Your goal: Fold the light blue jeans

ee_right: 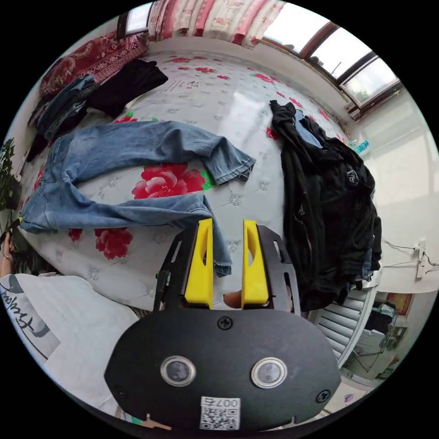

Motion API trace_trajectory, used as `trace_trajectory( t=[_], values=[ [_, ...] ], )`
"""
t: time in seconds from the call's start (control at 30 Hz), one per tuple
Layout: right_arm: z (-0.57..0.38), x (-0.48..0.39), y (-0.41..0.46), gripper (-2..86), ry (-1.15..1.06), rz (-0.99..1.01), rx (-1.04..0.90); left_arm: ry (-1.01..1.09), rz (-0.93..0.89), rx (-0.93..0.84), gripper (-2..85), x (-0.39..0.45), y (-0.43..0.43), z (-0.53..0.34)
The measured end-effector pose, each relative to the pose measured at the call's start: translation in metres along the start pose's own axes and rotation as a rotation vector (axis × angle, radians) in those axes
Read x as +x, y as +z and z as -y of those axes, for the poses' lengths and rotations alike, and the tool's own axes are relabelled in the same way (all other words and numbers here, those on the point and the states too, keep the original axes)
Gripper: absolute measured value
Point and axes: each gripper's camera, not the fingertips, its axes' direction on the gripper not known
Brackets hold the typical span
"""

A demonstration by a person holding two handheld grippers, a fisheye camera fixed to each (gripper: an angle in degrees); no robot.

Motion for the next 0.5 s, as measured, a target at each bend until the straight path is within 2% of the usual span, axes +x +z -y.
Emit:
trace_trajectory(
  t=[0.1, 0.23, 0.5],
  values=[
    [-0.020, 0.003, 0.025, 9.5, -0.056, 0.124, -0.056, -0.030, -0.009, -0.014, -0.4, -0.004, 0.003, -0.001],
    [-0.042, 0.009, 0.029, 9.8, -0.046, 0.222, 0.025, -0.037, 0.006, -0.007, -0.3, -0.001, -0.001, 0.005],
    [-0.012, 0.031, 0.060, 4.5, 0.094, 0.219, 0.025, -0.047, 0.015, -0.016, -0.4, -0.002, -0.005, 0.022]
  ],
)
